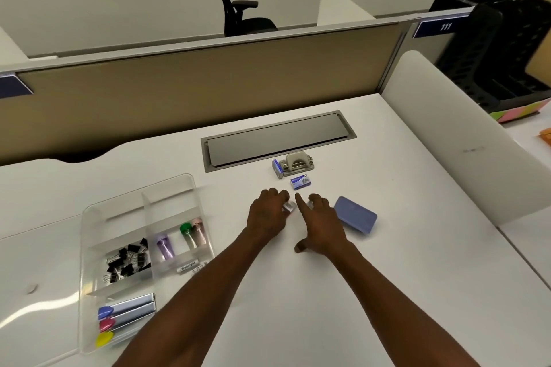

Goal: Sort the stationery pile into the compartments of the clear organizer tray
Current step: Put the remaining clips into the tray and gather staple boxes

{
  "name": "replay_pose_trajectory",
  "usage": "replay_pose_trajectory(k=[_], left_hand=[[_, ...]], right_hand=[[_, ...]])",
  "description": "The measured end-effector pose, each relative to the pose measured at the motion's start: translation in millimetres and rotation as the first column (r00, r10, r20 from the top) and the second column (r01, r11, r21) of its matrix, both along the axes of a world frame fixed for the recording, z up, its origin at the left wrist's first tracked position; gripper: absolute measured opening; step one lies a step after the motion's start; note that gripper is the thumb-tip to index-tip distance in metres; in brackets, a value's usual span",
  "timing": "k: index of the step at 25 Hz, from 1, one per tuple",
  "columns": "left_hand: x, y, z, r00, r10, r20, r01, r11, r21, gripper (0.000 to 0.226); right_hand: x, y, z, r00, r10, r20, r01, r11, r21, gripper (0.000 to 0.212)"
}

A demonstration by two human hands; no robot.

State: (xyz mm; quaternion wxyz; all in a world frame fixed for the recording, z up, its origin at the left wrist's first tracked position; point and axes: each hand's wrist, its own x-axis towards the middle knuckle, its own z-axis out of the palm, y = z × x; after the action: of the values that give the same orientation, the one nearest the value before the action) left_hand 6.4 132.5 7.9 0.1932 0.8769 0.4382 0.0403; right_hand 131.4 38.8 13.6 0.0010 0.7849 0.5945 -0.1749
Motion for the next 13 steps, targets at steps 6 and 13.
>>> replay_pose_trajectory(k=[6, 13], left_hand=[[-24.3, -6.0, -1.1, 1.0, 0.006, -0.016, -0.007, 1.0, -0.007, 0.02], [-22.0, -9.2, -0.4, 0.995, -0.072, -0.062, 0.067, 0.995, -0.078, 0.062]], right_hand=[[0.0, -1.1, -9.3, 0.992, -0.047, -0.114, 0.062, 0.989, 0.132, 0.073], [-0.5, 6.1, -6.7, 0.99, -0.123, -0.069, 0.135, 0.968, 0.211, 0.04]])
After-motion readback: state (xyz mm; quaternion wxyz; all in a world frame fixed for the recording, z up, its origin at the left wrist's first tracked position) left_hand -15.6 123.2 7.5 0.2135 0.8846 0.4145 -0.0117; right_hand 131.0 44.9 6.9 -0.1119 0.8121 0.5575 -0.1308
